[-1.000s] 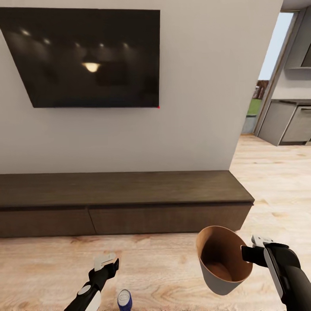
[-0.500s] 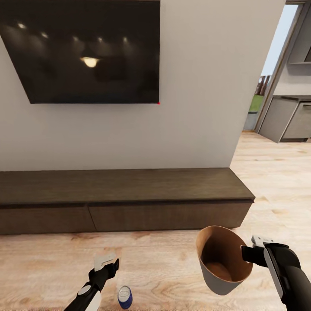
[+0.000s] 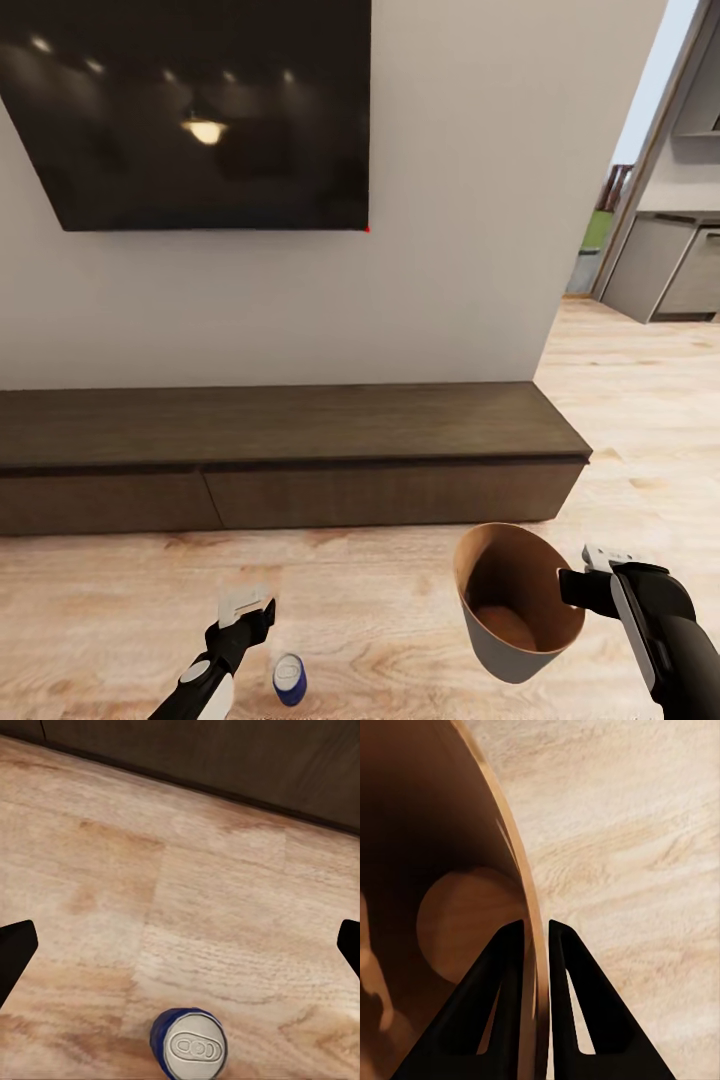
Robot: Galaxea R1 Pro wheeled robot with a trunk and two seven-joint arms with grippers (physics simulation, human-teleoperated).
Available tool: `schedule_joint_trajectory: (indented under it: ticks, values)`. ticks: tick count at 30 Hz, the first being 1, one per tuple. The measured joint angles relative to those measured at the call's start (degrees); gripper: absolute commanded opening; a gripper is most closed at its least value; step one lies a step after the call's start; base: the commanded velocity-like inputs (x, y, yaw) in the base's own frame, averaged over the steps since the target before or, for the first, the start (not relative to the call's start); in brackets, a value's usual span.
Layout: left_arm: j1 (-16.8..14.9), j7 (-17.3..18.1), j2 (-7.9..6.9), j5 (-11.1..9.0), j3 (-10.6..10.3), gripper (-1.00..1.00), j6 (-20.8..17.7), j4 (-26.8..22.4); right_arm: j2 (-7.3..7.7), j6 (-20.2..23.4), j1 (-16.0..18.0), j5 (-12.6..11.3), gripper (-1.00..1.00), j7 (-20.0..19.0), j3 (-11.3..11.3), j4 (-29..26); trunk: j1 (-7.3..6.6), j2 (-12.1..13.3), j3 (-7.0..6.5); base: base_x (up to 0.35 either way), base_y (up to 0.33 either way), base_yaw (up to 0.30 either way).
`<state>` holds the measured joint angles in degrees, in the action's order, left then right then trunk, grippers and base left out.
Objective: Put the three can of soda from the living room inside the tash can in the kitchen.
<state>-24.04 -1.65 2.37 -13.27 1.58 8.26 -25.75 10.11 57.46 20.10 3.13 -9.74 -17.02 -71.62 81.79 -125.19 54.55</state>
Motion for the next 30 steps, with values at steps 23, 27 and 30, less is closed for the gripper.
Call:
schedule_joint_trajectory:
  ticks: [23, 27, 30]
  values:
    - [0.0, 0.1, 0.0, 0.0, 0.0, 1.0, 0.0, 0.0, 0.0, 0.0, 0.0, -0.2, -1.0, 0.0, 0.0, 0.0, 0.0, 0.0, 2.12, 0.0, -0.071, 0.0]
    - [0.0, 0.1, 0.0, 0.0, 0.0, 1.0, 0.0, 0.0, 0.0, 0.0, 0.0, 0.1, -1.0, 0.0, 0.0, 0.0, 0.0, 0.0, 2.49, 0.0, -0.001, 0.0]
    - [0.0, 0.1, 0.0, 0.0, 0.0, 1.0, 0.0, 0.0, 0.0, 0.0, 0.0, 0.0, -1.0, 0.1, 0.0, 0.0, 0.0, 0.0, 2.77, 0.0, 0.0, 0.0]
